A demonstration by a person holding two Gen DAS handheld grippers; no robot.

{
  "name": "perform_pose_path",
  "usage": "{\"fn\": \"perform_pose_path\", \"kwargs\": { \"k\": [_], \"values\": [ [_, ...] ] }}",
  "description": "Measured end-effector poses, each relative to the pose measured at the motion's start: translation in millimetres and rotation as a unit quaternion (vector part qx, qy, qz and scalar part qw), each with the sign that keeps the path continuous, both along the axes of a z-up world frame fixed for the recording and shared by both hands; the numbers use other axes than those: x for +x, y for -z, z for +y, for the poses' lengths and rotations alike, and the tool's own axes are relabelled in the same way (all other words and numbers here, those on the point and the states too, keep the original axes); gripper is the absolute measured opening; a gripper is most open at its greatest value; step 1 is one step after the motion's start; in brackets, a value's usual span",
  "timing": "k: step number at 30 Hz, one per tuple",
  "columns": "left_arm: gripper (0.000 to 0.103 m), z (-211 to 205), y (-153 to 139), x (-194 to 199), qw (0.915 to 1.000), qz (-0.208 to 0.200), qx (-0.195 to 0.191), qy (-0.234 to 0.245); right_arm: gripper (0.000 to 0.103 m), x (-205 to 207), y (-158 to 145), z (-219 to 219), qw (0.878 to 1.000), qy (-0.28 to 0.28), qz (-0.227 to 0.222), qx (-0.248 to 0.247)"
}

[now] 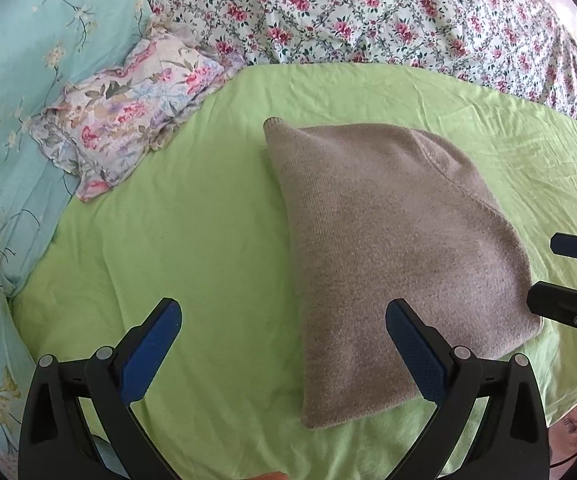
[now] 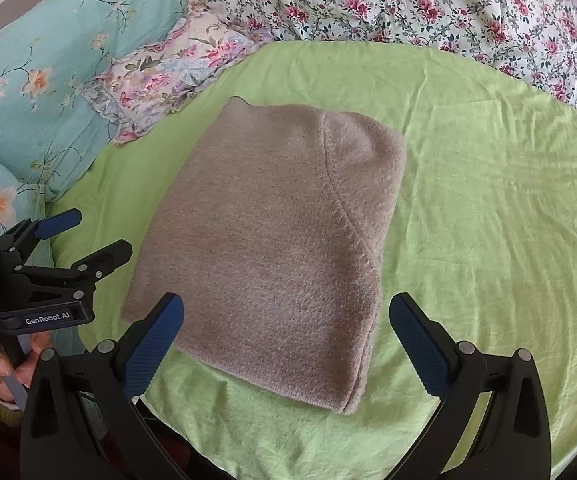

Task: Fold small clothes

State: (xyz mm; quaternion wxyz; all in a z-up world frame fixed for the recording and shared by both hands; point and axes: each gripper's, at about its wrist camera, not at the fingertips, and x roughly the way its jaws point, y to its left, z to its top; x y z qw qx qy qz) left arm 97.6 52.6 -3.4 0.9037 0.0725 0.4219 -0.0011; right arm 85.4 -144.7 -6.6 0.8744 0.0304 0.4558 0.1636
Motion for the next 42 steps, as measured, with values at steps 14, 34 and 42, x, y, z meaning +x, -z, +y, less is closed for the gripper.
{"fn": "perform_pose_path", "kwargs": {
  "k": [14,34,42],
  "values": [
    [0.102,-2,-1,-2,0.9999,-0.003,-0.014,-0.001,0.103,0,0,-4,1.000,0.008,0.002,0.003],
    [0.102,-3,-10,-12,0.9996,-0.019,-0.017,0.007,0.103,-7,-3,-1,1.000,0.013,-0.001,0.006],
    [0.102,-1,-12,-14,0.9995,-0.024,-0.018,0.011,0.103,-8,-4,0,1.000,0.012,-0.002,0.006]
  ]
}}
